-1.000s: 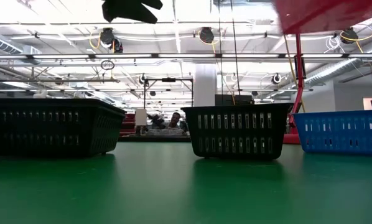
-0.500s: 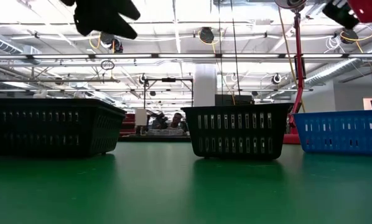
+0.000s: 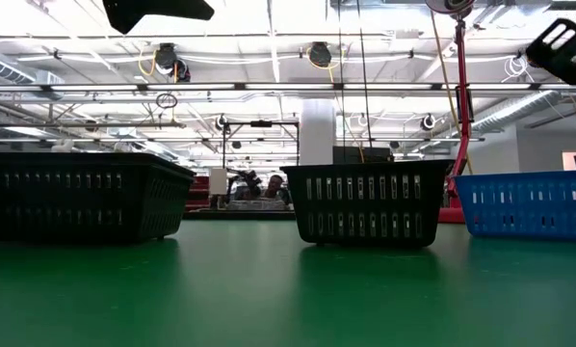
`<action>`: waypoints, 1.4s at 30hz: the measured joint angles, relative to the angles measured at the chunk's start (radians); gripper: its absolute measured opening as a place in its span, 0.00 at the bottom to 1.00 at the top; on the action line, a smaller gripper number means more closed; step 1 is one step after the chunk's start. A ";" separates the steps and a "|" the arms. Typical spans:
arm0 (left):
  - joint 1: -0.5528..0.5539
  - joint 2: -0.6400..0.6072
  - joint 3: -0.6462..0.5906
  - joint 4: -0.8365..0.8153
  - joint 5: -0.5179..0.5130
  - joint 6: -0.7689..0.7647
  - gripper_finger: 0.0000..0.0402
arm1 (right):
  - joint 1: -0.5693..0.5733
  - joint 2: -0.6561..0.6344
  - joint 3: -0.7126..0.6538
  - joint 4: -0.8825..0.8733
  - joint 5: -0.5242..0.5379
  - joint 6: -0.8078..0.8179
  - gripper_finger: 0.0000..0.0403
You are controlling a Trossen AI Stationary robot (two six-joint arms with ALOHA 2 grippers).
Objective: Stack baskets by color
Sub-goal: Stack the top red bin on the bottom stacked red bins
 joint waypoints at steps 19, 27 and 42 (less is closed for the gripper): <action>0.038 0.000 0.000 0.119 -0.024 0.079 0.56 | 0.049 0.000 -0.018 -0.009 0.085 0.042 0.02; 0.043 0.000 0.000 0.119 -0.024 0.079 0.56 | 0.051 0.014 -0.018 -0.011 0.095 0.016 0.02; 0.043 0.000 0.000 0.119 -0.010 0.098 0.56 | 0.051 0.100 -0.018 0.008 0.095 0.073 0.02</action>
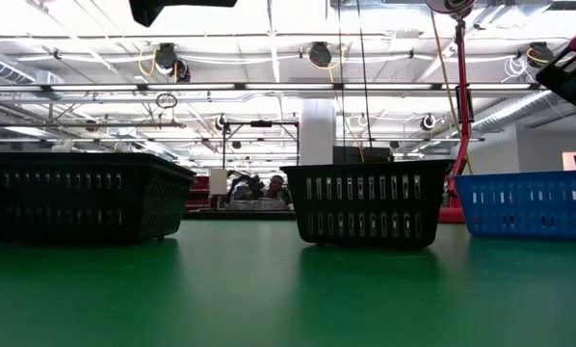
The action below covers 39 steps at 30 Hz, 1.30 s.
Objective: Stack baskets by color
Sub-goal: Stack the top red bin on the bottom stacked red bins
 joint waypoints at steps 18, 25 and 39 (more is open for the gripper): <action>-0.001 0.000 0.000 -0.004 0.006 -0.017 0.56 | 0.002 0.001 0.000 -0.038 0.000 -0.017 0.02; -0.001 0.000 0.000 0.000 0.006 -0.018 0.56 | 0.002 0.000 0.000 -0.024 0.002 -0.025 0.02; -0.001 0.000 0.000 0.000 0.006 -0.020 0.56 | 0.002 0.000 0.000 -0.025 0.022 -0.032 0.02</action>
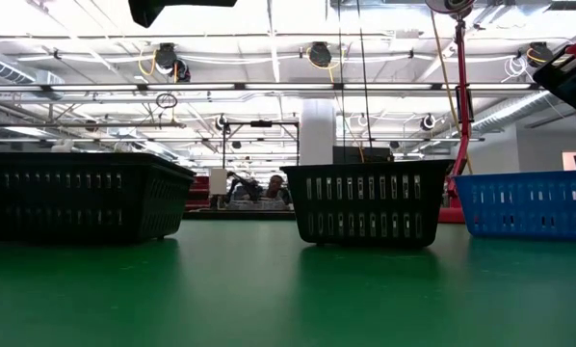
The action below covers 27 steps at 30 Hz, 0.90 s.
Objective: Stack baskets by color
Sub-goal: Stack the top red bin on the bottom stacked red bins
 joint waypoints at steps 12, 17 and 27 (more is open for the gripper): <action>0.000 0.000 0.000 -0.001 0.000 0.001 0.56 | 0.000 0.000 0.000 -0.045 0.000 0.007 0.02; 0.000 0.000 0.000 -0.001 0.000 0.001 0.56 | 0.000 0.000 0.000 -0.052 0.000 0.005 0.08; 0.000 0.000 0.000 -0.001 0.000 0.001 0.56 | 0.000 -0.001 0.000 -0.051 -0.027 0.015 0.30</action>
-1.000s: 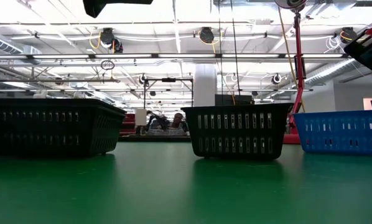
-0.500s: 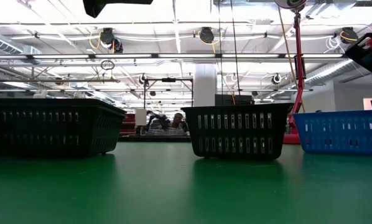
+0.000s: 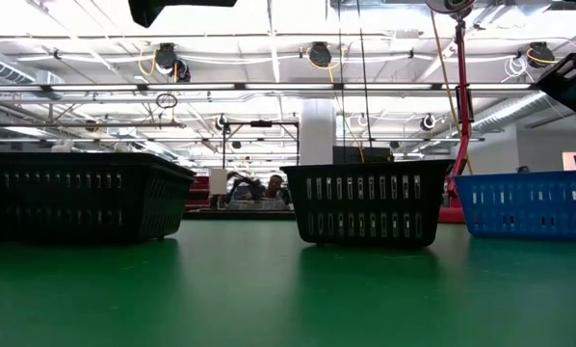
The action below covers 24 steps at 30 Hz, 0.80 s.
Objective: Stack baskets by color
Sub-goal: Stack the top red bin on the bottom stacked red bins
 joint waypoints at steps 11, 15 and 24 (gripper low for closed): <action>0.000 0.000 0.000 0.000 0.000 0.000 0.56 | -0.005 -0.032 0.000 0.002 -0.054 0.134 0.33; 0.002 0.000 0.000 0.000 0.000 0.000 0.56 | -0.035 -0.047 0.000 -0.002 -0.051 0.149 0.33; 0.002 0.000 0.000 0.001 0.000 0.000 0.56 | -0.229 -0.040 0.000 -0.061 -0.156 0.044 0.27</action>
